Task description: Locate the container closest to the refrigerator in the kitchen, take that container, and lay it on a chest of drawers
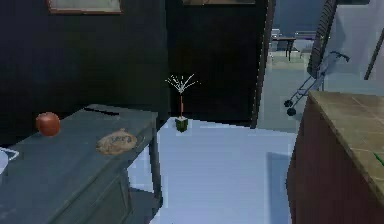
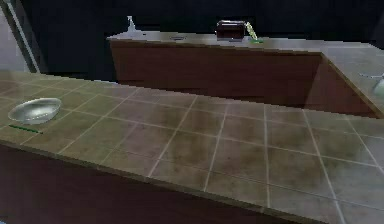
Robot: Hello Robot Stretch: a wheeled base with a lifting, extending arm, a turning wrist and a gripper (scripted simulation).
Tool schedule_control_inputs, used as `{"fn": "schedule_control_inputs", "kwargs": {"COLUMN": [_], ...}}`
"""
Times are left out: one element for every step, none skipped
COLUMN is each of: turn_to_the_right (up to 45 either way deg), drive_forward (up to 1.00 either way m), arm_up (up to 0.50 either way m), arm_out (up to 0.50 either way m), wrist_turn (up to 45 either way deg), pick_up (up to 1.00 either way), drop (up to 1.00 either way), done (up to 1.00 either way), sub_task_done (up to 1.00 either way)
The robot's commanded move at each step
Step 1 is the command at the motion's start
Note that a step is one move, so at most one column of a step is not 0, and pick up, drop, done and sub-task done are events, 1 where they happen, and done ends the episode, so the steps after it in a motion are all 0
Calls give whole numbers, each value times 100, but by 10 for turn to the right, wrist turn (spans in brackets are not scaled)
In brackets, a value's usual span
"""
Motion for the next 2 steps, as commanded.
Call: {"fn": "schedule_control_inputs", "kwargs": {"turn_to_the_right": [300, 0], "drive_forward": [0, 55], "arm_up": [0, 0], "arm_out": [0, 0], "wrist_turn": [0, 0], "pick_up": [0, 0], "drop": [0, 0], "done": [0, 0], "sub_task_done": [0, 0]}}
